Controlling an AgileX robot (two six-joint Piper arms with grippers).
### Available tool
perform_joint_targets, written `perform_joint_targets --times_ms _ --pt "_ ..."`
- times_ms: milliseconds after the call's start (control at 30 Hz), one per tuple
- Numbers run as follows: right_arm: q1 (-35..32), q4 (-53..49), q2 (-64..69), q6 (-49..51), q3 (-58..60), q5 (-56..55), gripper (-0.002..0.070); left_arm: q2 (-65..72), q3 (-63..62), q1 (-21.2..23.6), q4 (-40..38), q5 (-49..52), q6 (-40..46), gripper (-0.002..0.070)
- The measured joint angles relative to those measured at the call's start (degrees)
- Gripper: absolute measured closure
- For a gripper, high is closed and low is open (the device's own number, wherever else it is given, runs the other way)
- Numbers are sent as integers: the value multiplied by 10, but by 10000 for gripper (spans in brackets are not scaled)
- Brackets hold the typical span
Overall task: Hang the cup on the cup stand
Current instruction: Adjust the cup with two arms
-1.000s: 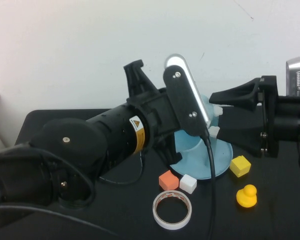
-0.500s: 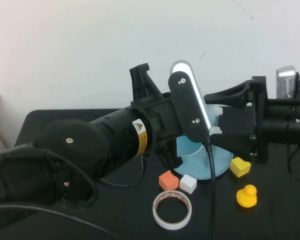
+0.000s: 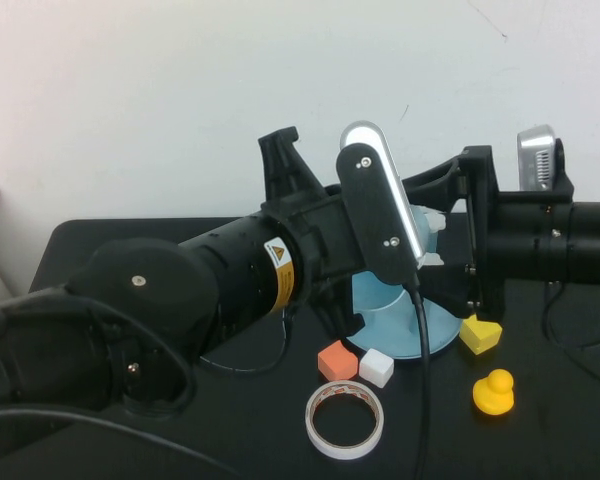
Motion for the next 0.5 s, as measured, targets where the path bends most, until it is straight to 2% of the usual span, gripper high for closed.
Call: perform_joint_targets --times_ms 500 --pt "7 4 0 -12 0 -17 -17 0 0 0 0 -5 2 670"
